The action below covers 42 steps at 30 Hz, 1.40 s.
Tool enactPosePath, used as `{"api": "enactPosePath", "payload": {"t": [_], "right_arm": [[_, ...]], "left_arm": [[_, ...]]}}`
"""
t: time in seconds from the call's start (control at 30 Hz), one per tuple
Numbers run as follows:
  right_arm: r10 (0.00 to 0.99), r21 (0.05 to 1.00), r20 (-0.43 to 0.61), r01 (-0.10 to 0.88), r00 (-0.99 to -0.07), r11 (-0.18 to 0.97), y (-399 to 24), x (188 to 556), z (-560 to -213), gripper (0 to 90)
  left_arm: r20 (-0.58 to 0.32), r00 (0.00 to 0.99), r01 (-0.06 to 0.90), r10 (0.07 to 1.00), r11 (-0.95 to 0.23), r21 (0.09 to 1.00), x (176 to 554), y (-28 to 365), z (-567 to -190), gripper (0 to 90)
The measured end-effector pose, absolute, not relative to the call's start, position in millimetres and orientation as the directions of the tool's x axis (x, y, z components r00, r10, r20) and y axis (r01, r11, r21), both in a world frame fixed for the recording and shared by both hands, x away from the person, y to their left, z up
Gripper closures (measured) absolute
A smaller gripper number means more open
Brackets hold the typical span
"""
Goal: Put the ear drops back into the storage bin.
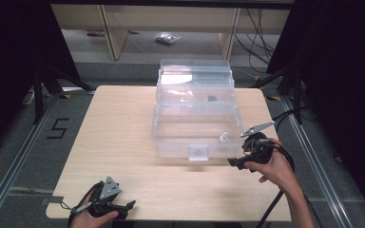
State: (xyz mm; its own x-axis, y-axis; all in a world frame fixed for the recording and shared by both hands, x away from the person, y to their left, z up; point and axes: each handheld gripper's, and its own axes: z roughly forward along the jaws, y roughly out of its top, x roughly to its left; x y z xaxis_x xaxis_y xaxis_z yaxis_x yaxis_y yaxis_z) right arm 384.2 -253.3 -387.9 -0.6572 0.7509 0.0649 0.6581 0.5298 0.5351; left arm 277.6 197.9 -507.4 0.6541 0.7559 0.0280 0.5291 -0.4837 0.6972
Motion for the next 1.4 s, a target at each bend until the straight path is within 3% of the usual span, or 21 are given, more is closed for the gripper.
{"api": "enactPosePath", "payload": {"t": [0.4,0.77,1.4], "right_arm": [[0.753,0.55,0.072,0.656,-0.654,0.517,-255,376,-399,21.8],[0.731,0.642,0.084,0.598,-0.677,0.48,-253,361,-418,20.1],[0.762,0.653,0.078,0.61,-0.643,0.448,-257,343,-444,19.4]], "left_arm": [[0.039,0.66,0.528,0.75,-0.5,0.687,278,199,-507,15.1],[0.025,0.655,0.528,0.755,-0.481,0.7,277,198,-507,15.1],[0.044,0.663,0.518,0.748,-0.5,0.694,277,199,-506,15.0]]}}
